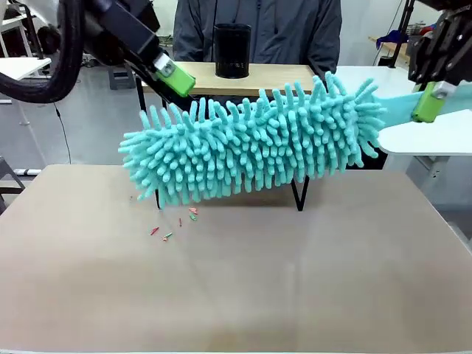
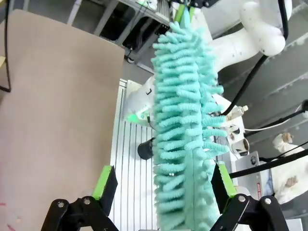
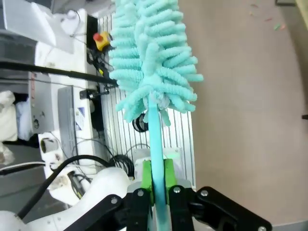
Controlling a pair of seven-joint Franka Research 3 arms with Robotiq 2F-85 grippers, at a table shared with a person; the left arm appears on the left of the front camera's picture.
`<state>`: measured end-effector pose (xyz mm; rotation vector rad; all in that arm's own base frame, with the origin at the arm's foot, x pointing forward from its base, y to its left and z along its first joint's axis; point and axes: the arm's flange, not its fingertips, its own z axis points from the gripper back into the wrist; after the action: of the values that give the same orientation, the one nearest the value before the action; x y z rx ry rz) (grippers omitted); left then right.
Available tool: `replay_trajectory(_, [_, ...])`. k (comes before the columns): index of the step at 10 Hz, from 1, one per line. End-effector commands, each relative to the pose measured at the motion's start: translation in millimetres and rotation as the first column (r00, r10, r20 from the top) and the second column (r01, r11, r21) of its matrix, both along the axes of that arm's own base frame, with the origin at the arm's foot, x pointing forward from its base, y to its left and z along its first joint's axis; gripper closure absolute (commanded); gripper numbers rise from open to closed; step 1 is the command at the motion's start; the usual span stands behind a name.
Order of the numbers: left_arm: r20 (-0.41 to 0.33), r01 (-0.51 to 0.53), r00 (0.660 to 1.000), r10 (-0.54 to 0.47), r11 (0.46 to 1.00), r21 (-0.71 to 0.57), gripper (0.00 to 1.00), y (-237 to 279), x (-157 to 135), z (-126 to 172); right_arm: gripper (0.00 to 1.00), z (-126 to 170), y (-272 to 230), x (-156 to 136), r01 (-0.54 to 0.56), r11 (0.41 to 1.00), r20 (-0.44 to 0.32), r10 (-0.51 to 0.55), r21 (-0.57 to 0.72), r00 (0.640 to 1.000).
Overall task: Clean the shelf.
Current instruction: Hand the Duster back to the human.
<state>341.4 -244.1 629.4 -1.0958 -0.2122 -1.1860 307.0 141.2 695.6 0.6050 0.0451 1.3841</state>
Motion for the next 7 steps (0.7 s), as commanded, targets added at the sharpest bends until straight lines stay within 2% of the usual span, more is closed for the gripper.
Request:
replay_trajectory(1, [0.044, 0.049, 0.998, -0.048, 0.999, -0.011, 0.0, 2.0, -10.8, -7.2, 0.88, 2.1, 0.4, 7.0, 0.067, 0.995, -0.027, -0.065, 0.079, 0.998])
replay_trajectory(3, [0.058, 0.082, 0.995, -0.082, 0.997, 0.003, 0.0, -0.1, -17.8, -12.3, 0.88, 2.6, -3.7, 11.0, 0.086, 0.987, -0.046, -0.08, 0.132, 0.996])
replay_trajectory(5, [0.028, 0.077, 0.997, -0.078, 0.997, 0.018, 0.0, -2.8, -13.9, -19.2, 0.88, -0.1, -4.9, 13.0, 0.099, 0.986, -0.057, -0.092, 0.134, 0.994])
replay_trajectory(6, [0.029, 0.064, 0.998, -0.064, 0.998, 0.01, 0.59, -3.8, -11.5, -19.2, 0.88, -0.6, -6.0, 13.2, 0.1, 0.985, -0.06, -0.093, 0.137, 0.994])
replay_trajectory(7, [0.025, 0.07, 0.997, -0.07, 0.998, 0.006, 0.6, -3.5, -11.7, -19.7, 0.88, -2.1, -7.5, 13.1, 0.103, 0.985, -0.064, -0.095, 0.139, 0.993])
